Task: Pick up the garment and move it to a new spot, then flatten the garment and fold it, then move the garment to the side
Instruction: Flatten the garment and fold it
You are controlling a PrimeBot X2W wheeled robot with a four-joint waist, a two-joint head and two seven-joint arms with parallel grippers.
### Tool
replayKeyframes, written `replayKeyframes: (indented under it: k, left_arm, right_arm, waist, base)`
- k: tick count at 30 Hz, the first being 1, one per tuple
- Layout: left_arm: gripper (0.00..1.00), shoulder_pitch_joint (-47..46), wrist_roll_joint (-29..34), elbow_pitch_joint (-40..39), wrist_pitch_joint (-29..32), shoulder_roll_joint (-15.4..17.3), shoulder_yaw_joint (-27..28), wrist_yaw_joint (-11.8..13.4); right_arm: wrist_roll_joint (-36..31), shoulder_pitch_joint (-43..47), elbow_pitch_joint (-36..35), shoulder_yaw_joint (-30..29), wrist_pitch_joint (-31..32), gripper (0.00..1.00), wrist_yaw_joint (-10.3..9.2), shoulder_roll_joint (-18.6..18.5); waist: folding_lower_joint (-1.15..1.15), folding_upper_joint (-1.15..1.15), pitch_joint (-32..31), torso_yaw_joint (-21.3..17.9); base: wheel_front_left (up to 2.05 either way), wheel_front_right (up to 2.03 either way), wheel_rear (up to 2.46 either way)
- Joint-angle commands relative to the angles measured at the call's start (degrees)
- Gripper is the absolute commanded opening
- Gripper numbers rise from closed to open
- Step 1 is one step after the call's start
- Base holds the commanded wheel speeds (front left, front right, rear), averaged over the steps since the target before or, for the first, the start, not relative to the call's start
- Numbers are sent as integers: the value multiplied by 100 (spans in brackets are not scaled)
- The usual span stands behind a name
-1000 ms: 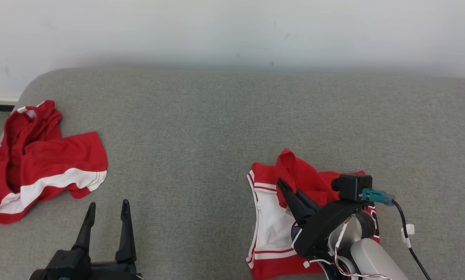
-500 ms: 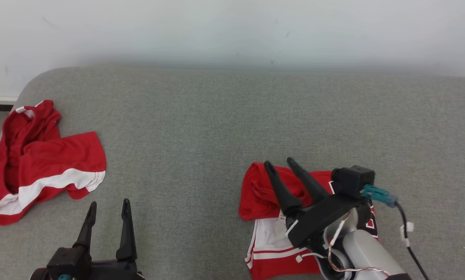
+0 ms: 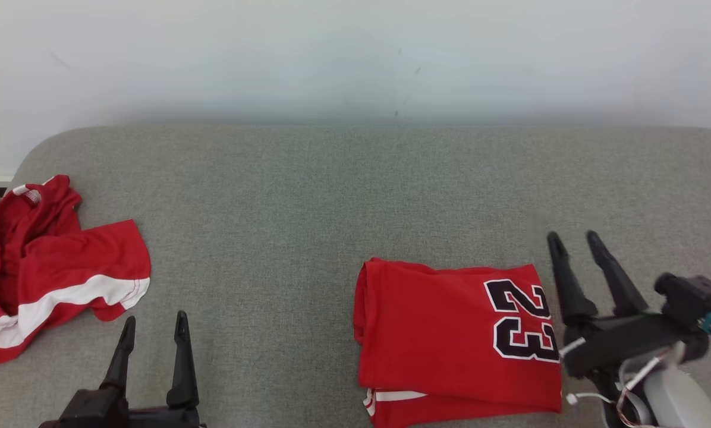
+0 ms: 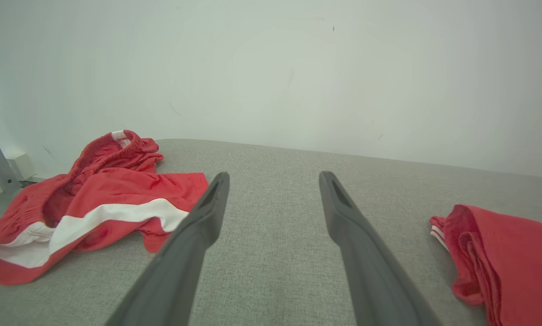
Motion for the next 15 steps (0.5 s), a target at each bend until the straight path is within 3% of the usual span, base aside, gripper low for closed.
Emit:
replayKeyframes:
  k: [1,15]
  left_arm:
    - [100,115,44,-55,-17,-8,21,22]
    - [100,444,243,-383,-17,-8,170,64]
  right_arm:
    - [-73,195,33,-129,-97,100,-14,-146]
    - [-384,978,-317,-637,-613,100,-14,-33]
  waist:
    - [0,0,-31,-16]
    - [0,0,-165,-231]
  base:
    - [0,0,0]
    - [0,0,0]
